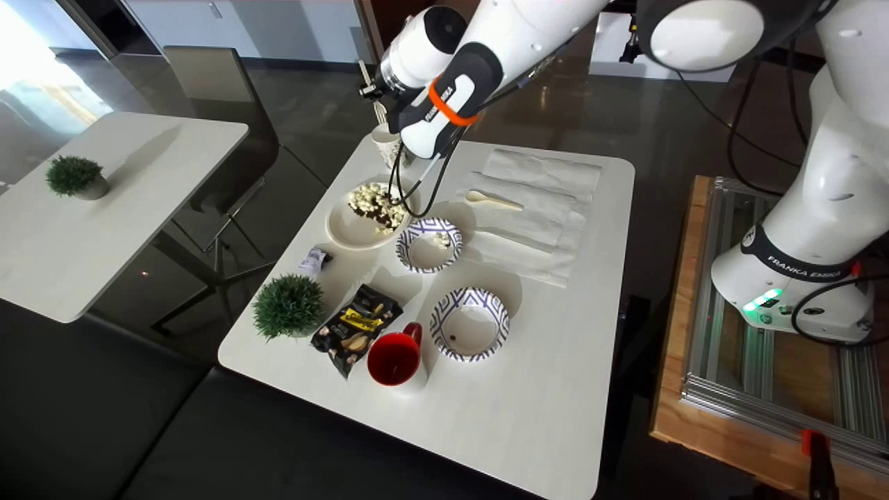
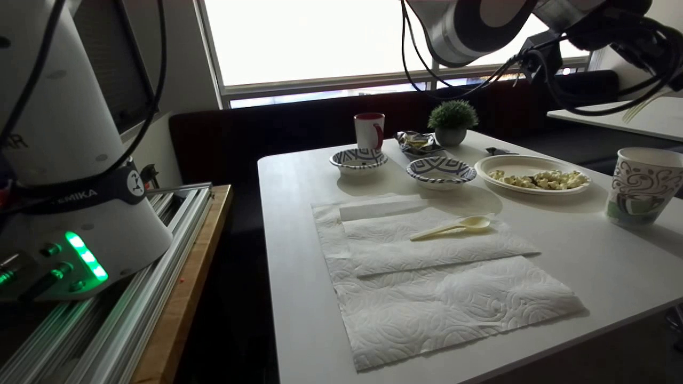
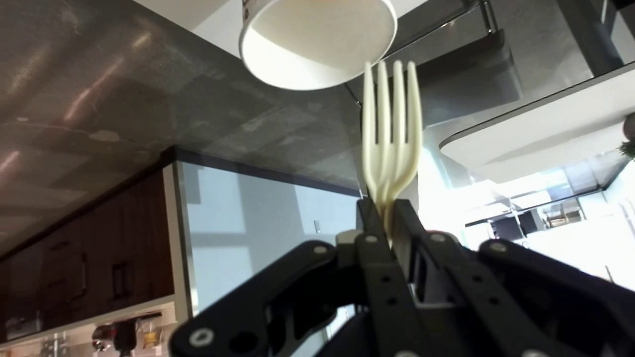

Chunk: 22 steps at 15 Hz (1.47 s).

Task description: Put the plastic fork into the coffee cup

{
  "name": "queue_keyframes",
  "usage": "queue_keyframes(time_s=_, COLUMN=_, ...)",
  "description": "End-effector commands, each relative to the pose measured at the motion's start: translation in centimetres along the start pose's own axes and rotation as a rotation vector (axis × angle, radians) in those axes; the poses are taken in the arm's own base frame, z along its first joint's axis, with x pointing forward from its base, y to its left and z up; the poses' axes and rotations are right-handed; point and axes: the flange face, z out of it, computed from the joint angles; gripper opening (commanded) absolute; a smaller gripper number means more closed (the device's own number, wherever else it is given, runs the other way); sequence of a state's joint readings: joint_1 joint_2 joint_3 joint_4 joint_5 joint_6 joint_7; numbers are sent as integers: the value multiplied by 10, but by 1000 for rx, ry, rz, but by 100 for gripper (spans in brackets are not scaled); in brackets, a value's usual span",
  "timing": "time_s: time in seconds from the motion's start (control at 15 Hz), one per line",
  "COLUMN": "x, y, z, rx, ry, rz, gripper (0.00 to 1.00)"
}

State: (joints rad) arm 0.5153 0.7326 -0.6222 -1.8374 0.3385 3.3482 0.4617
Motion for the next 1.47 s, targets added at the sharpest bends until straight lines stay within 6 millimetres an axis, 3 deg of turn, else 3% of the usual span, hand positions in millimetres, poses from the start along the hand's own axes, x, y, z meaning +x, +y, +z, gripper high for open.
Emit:
queue_keyframes(time_s=0.0, x=-6, y=-17, z=27, rx=-55, ry=70, rz=43, gripper=3)
queue_keyframes(time_s=0.6, x=-23, y=-5, z=62, rx=-201, ry=75, rz=81, gripper=3)
queue_keyframes(time_s=1.4, x=-45, y=-21, z=74, rx=-220, ry=92, rz=36, gripper=3)
